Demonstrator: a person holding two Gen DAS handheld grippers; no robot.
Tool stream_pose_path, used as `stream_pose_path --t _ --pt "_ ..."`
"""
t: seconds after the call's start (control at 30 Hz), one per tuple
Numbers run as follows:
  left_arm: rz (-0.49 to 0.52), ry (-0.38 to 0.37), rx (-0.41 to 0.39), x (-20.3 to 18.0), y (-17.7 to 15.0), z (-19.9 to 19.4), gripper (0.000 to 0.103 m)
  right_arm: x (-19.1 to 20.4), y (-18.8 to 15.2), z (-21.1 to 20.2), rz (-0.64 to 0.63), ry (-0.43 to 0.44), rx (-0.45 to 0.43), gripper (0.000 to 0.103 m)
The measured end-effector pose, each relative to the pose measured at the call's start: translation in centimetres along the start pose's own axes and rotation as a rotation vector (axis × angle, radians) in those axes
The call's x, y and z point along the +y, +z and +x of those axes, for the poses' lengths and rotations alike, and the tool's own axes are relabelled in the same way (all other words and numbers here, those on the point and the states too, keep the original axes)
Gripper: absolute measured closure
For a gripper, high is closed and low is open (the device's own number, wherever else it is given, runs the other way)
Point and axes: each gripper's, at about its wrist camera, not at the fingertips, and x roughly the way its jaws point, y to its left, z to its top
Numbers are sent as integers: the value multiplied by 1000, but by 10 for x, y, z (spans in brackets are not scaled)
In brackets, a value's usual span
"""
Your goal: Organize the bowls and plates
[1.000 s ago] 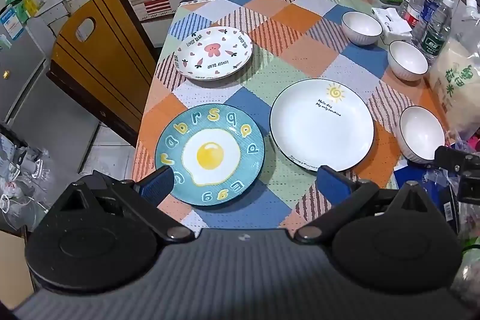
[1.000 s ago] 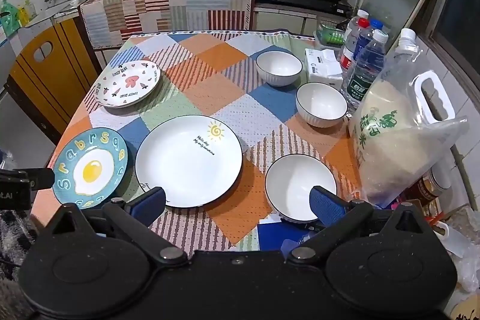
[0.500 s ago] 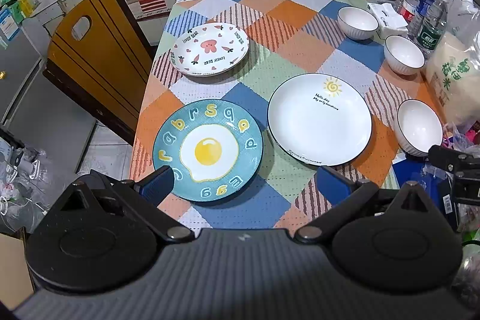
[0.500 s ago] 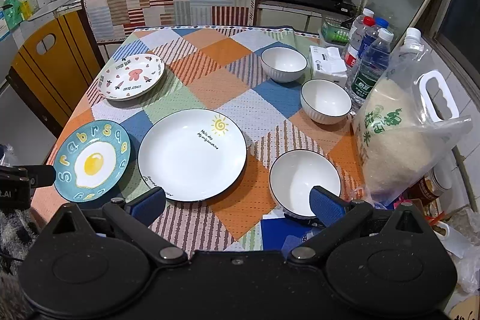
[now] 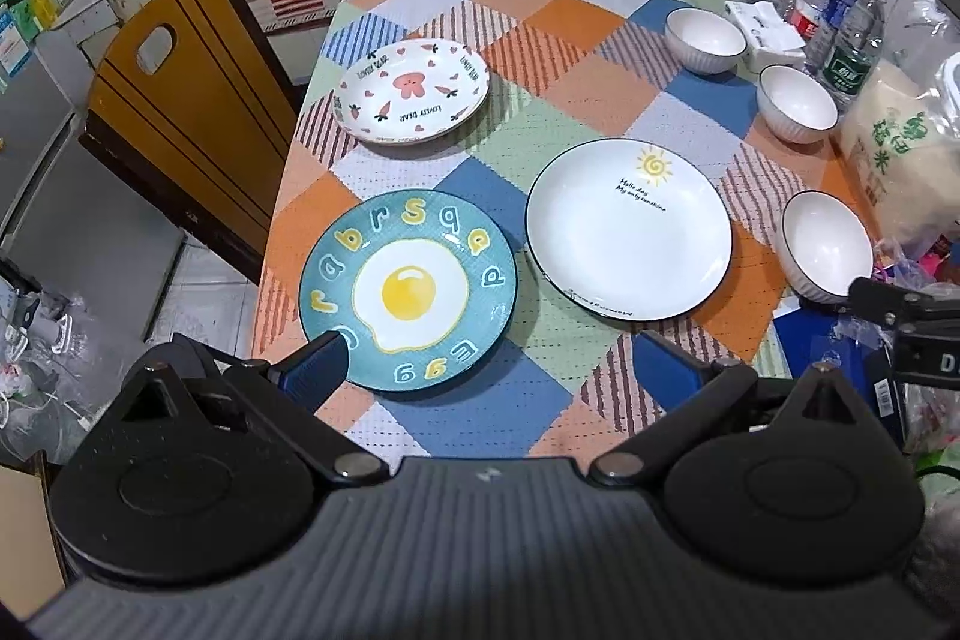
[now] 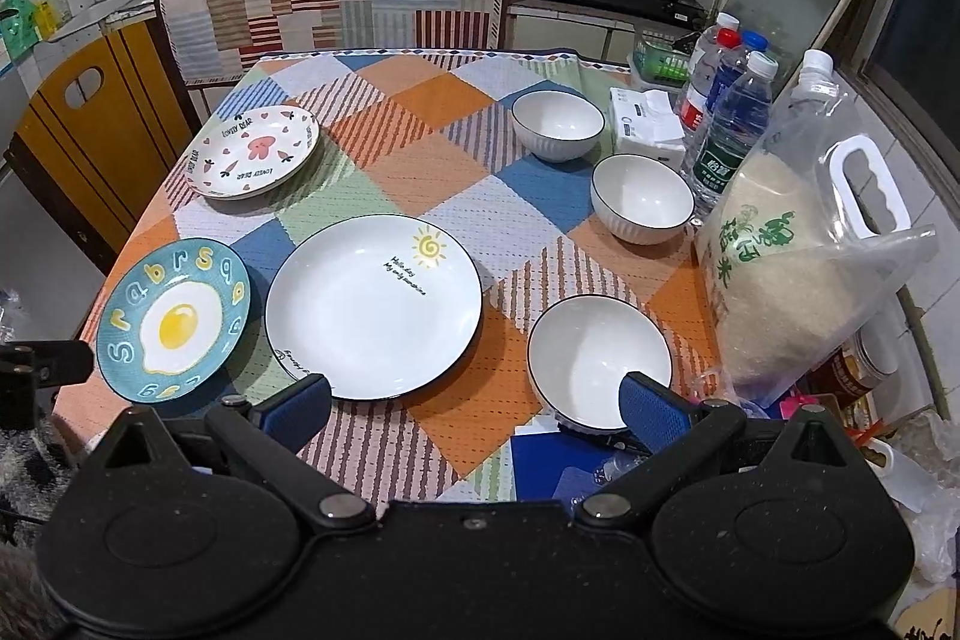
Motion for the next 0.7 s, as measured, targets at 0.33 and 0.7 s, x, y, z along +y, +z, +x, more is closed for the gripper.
stream_pose_path --t 0.33,0.7 --pt "-44 14 -7 3 -1 -2 0 -1 -2 2 -5 -6 1 0" --pt "-110 73 -66 10 -8 2 0 0 -3 3 -10 -8 4 0"
